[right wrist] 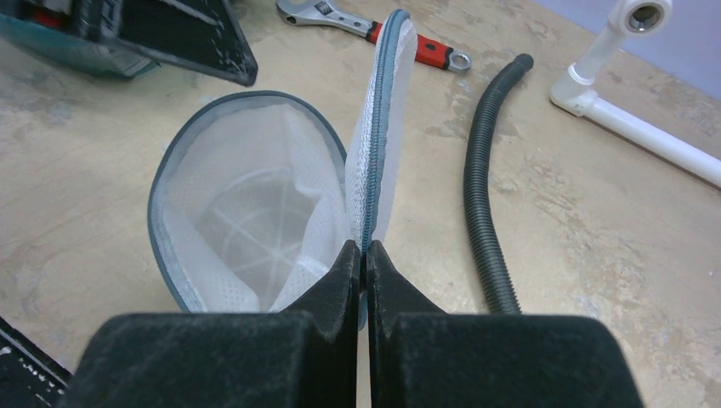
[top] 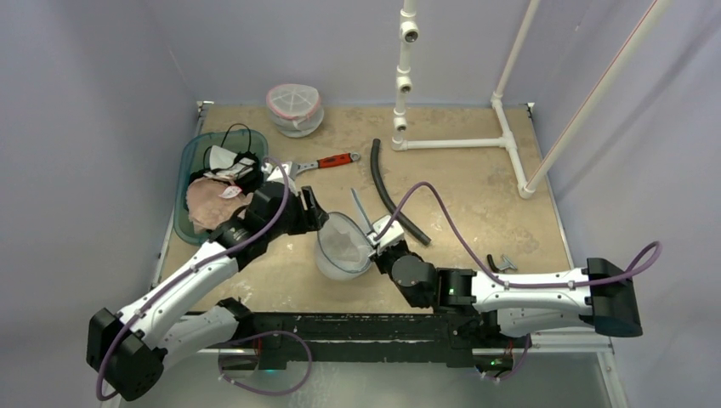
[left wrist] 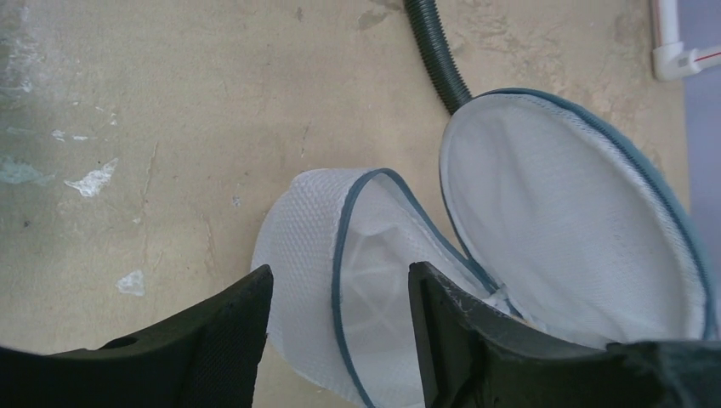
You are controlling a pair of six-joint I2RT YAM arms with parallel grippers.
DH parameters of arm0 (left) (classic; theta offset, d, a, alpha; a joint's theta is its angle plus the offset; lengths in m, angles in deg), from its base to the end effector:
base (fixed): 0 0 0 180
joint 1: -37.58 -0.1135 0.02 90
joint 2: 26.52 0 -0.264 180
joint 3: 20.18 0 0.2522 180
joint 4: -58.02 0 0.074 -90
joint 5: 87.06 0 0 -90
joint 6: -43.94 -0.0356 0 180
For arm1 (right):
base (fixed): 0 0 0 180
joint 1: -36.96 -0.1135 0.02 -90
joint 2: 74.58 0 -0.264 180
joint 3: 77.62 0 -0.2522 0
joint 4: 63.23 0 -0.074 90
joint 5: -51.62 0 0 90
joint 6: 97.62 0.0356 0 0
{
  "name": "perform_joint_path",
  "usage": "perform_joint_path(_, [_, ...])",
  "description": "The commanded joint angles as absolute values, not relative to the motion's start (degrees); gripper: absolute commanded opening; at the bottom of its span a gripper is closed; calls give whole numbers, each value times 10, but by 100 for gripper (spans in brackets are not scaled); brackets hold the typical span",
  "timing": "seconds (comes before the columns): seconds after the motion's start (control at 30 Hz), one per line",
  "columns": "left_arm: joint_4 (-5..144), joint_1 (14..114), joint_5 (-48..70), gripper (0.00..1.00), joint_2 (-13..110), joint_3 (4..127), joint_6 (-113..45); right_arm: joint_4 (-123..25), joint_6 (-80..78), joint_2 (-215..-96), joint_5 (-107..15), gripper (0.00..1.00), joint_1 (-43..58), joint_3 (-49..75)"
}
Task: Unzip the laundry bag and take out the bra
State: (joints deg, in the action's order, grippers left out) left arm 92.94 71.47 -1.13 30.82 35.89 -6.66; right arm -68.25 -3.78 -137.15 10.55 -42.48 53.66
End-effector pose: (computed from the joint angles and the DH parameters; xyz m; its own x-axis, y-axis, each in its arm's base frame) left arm 0.1824 -0.1195 0.2655 -0.7016 -0.2914 -0.6502 0.0819 0.8735 -0.4799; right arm 0.0703 0.2305 0.2725 -0.0622 -0.0935 -0.9937 -0.5063 0.8609 -0.0493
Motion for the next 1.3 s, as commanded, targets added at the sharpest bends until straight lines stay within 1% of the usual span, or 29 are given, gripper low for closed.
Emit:
perform_joint_path(0.0, [949,717,-4,61,271,401,1,-714,-50,-1379,159,0,-439,544])
perform_joint_path(0.1, [930,717,33,68,268,417,58,-724,-62,-1398,185,0,-453,543])
perform_joint_path(0.27, [861,717,123,74,290,423,136,-730,-74,-1414,223,0,-471,541])
perform_joint_path(0.43, [829,718,133,80,332,429,182,-755,-99,-1420,234,0,-480,548])
perform_joint_path(0.77, [804,718,155,80,416,449,200,-802,-136,-1453,259,0,-499,551])
perform_joint_path(0.8, [803,721,153,77,422,449,201,-804,-138,-1453,258,0,-500,551])
perform_joint_path(0.87, [799,724,152,68,430,448,200,-808,-140,-1453,257,0,-501,553])
perform_joint_path(1.07, [791,727,161,32,427,436,185,-798,-133,-1448,244,0,-502,554])
perform_joint_path(1.13, [786,727,163,16,422,431,177,-787,-123,-1446,237,0,-502,550])
perform_joint_path(1.17, [785,728,164,7,419,429,172,-778,-113,-1444,233,6,-502,547])
perform_joint_path(1.2, [785,728,163,0,415,426,168,-763,-102,-1441,222,25,-502,544])
perform_joint_path(1.23, [784,728,162,0,412,425,162,-747,-88,-1436,208,44,-502,540])
perform_joint_path(1.27, [785,728,160,0,408,424,155,-733,-82,-1430,198,60,-502,536])
